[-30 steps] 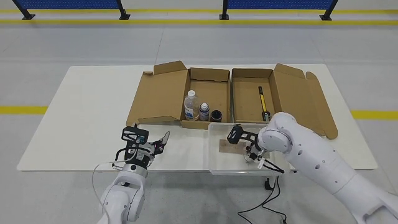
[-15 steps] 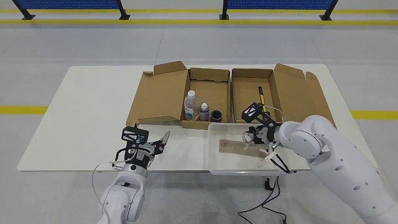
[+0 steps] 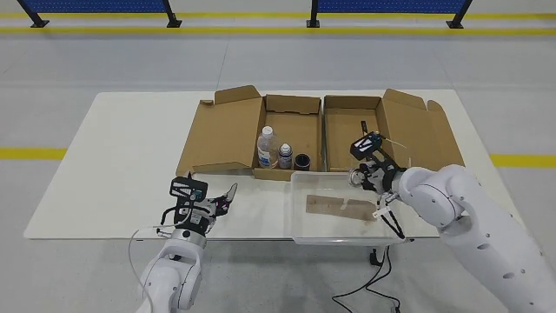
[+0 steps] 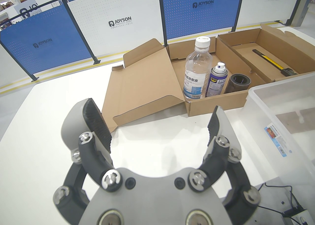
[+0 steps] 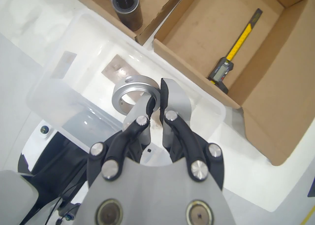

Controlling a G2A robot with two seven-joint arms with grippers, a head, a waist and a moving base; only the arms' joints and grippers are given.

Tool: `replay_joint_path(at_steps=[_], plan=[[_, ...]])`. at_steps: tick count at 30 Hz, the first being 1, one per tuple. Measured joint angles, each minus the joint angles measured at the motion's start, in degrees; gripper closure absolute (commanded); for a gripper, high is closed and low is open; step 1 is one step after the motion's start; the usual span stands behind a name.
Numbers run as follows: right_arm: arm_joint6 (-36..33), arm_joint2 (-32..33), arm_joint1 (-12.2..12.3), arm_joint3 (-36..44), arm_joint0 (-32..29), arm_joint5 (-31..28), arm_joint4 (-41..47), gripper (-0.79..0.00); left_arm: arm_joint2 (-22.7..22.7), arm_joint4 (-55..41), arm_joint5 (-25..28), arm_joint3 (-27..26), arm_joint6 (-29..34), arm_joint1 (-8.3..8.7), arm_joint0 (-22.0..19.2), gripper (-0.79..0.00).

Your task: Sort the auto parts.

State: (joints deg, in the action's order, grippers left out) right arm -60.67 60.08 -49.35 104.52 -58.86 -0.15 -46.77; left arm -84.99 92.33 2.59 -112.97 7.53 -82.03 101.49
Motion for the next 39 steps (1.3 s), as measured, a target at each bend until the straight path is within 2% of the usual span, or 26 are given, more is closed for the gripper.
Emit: replay_joint_path(at_steps=[5, 9, 18, 25, 27, 28, 32, 37, 38, 39], plan=[[-1.52, -0.76, -0.74, -3.47, 4.34, 4.02, -5.8, 0.0, 0.0, 0.0, 0.0, 0.0, 0.0, 0.0, 0.0, -0.785], [-2.33, -3.18, -2.05, -9.72, 9.48, 4.82, -7.36, 0.0, 0.0, 0.0, 0.0, 0.0, 0.0, 0.0, 0.0, -0.785], [-0.88, -11.99, -6.86, -29.49, 19.6, 3.75, -3.78, 0.0, 0.0, 0.0, 0.0, 0.0, 0.0, 0.0, 0.0, -0.785], [1.45, -17.53, -11.05, -42.36, 24.62, 1.38, 1.66, 0.0, 0.0, 0.0, 0.0, 0.0, 0.0, 0.0, 0.0, -0.785], [2.31, -18.81, -12.22, -45.47, 25.74, 0.68, 2.78, -0.08, 0.0, 0.0, 0.0, 0.0, 0.0, 0.0, 0.0, -0.785], [2.59, -19.26, -12.68, -46.7, 26.16, 0.26, 3.3, -0.157, 0.0, 0.0, 0.0, 0.0, 0.0, 0.0, 0.0, -0.785], [3.12, -21.21, -14.49, -51.05, 28.05, -1.62, 4.03, -0.271, 0.0, 0.0, 0.0, 0.0, 0.0, 0.0, 0.0, -0.785], [4.18, -22.6, -16.33, -54.52, 29.9, -3.18, 4.63, -0.357, 0.0, 0.0, 0.0, 0.0, 0.0, 0.0, 0.0, -0.785], [4.38, -22.73, -16.57, -54.85, 30.11, -3.42, 4.7, -0.406, 0.0, 0.0, 0.0, 0.0, 0.0, 0.0, 0.0, -0.785], [4.79, -22.8, -16.85, -55.16, 30.35, -3.78, 4.8, -0.594, 0.0, 0.0, 0.0, 0.0, 0.0, 0.0, 0.0, -0.785]])
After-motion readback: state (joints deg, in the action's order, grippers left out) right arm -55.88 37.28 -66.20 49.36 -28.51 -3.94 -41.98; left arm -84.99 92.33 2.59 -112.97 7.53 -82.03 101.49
